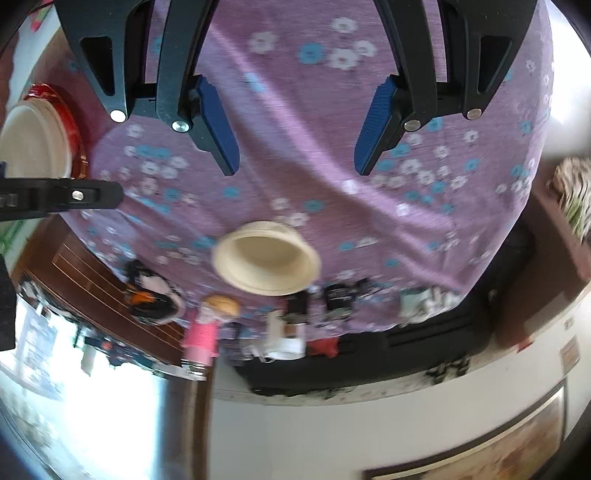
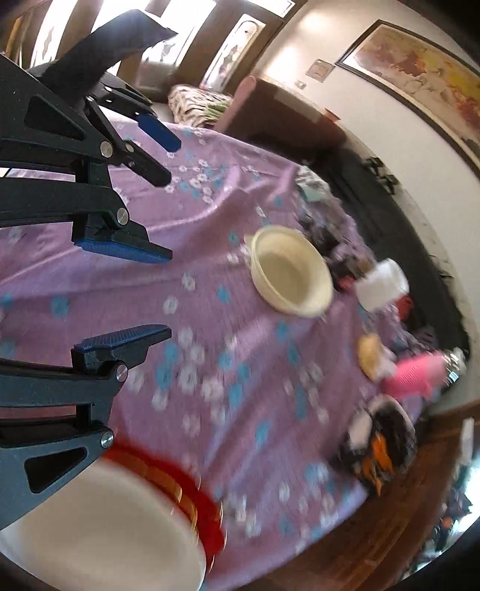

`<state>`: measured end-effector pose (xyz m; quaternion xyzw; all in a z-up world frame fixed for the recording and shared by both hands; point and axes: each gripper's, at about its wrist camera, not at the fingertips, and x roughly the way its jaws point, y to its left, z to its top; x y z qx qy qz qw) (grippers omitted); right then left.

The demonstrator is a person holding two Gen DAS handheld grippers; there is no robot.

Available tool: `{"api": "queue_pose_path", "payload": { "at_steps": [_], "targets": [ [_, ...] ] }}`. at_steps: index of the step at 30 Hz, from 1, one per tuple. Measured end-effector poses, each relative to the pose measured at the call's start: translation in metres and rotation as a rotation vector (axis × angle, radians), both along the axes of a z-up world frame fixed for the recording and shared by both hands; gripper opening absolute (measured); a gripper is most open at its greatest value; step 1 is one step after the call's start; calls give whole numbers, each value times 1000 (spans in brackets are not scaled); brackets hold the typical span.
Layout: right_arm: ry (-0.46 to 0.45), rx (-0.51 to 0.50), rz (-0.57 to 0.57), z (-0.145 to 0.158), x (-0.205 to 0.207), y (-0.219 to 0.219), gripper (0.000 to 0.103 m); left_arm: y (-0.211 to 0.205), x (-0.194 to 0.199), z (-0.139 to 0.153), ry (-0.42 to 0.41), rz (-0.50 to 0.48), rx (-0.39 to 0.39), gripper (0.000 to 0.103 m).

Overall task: Organize plates and bowls
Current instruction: 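Move the right gripper away from the stack toward the cream paper bowl, then grasp the rim of the cream paper bowl with the right gripper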

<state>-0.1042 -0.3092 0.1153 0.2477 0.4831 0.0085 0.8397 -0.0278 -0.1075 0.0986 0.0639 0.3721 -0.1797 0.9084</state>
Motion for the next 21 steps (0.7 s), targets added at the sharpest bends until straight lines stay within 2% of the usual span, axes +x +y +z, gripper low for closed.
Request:
{"api": "queue_pose_path", "payload": {
  "at_steps": [4,7,8,12,17,18,19,20,21],
  "targets": [
    [8,-31,79,-10,53,33,37,25,3,-9,27,36,8,64],
    [-9,-115,142,-9,100,61,38,41,2,-14,49,58,4,64],
    [-9,-131,171,-10,113,69,42,47,2,-14,50,69,6,64],
    [33,-262,285,-25,173,104,42,67,0,-17,57,102,7,64],
    [114,-364,337,-55,215,124,42,89,0,-23,81,147,-3,64],
    [119,-397,346,-61,220,127,39,91,1,-24,84,152,-3,64],
    [129,-407,358,-65,223,129,22,93,1,-25,85,156,-4,64],
    [147,-433,367,-70,225,130,15,94,1,-25,86,158,-7,64],
    [151,-440,377,-73,226,131,15,95,1,-26,90,159,-9,64]
  ]
}}
